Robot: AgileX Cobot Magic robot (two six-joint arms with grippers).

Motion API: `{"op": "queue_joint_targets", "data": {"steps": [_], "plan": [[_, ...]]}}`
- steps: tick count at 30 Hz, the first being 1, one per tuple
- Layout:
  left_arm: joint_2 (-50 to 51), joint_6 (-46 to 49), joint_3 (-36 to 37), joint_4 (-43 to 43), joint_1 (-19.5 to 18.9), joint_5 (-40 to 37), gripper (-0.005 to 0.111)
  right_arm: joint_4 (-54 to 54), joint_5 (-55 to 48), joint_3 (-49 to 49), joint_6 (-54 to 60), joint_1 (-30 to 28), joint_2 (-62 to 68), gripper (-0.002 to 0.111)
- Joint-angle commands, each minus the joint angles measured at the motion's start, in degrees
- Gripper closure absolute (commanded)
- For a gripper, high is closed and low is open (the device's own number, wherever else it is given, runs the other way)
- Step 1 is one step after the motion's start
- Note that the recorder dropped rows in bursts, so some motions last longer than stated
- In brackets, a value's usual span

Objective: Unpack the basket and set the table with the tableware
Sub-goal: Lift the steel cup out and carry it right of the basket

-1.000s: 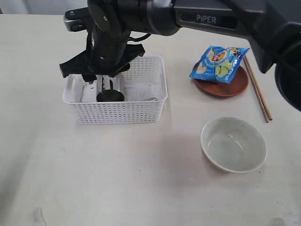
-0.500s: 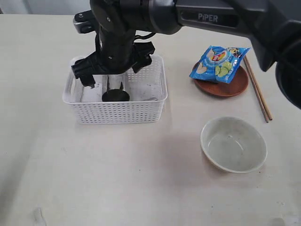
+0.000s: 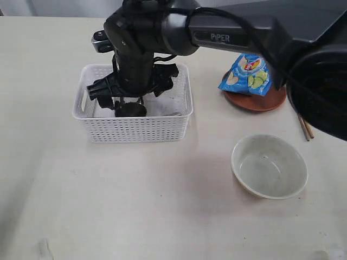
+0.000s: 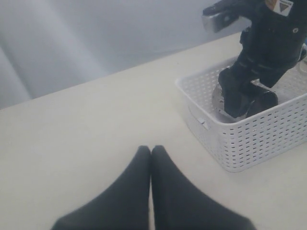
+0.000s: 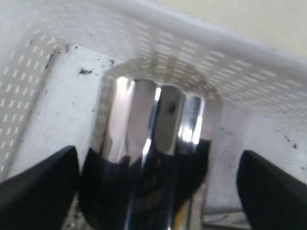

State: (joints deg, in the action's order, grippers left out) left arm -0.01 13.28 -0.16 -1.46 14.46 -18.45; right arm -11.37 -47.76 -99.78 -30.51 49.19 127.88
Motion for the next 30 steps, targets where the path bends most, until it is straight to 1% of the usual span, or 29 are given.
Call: {"op": "queue_joint_targets", "data": {"steps": [1, 2, 3, 5, 9, 12, 15, 18, 25, 30], "plan": [[0.0, -0.3, 0.2, -0.3, 0.3, 0.0, 0.107, -0.5, 0.8, -0.1, -0.1, -0.5, 0.6, 0.074], [0.0, -0.3, 0.2, -0.3, 0.3, 0.0, 0.107, -0.5, 0.8, -0.1, 0.6, -0.5, 0.6, 0.087], [0.0, -0.3, 0.2, -0.3, 0.3, 0.0, 0.107, -0.5, 0.8, -0.1, 2.5, -0.5, 0.2, 0.109], [0.0, -0.3, 0.2, -0.3, 0.3, 0.0, 0.107, -0.5, -0.8, -0.8, 5.1, -0.5, -1.5, 0.108], [0.0, -0.3, 0.2, -0.3, 0.3, 0.0, 0.107, -0.6, -8.8, -4.8, 10.4, -0.5, -5.0, 0.108], [0.0, -0.3, 0.2, -0.3, 0.3, 0.0, 0.107, -0.6, -12.9, -5.1, 14.8, -0.5, -8.0, 0.108], [0.0, -0.3, 0.2, -0.3, 0.3, 0.0, 0.107, -2.3, -16.2, -5.1, 16.4, -0.5, -9.7, 0.108], [0.0, -0.3, 0.2, -0.3, 0.3, 0.0, 0.107, -6.0, -16.5, -5.1, 15.4, -0.5, -10.9, 0.108], [0.0, -0.3, 0.2, -0.3, 0.3, 0.0, 0.107, -5.3, -13.8, -5.1, 15.6, -0.8, -10.1, 0.108], [0.0, -0.3, 0.2, -0.3, 0.3, 0.0, 0.107, -5.2, -14.2, -5.1, 15.7, -3.3, -10.9, 0.108]]}}
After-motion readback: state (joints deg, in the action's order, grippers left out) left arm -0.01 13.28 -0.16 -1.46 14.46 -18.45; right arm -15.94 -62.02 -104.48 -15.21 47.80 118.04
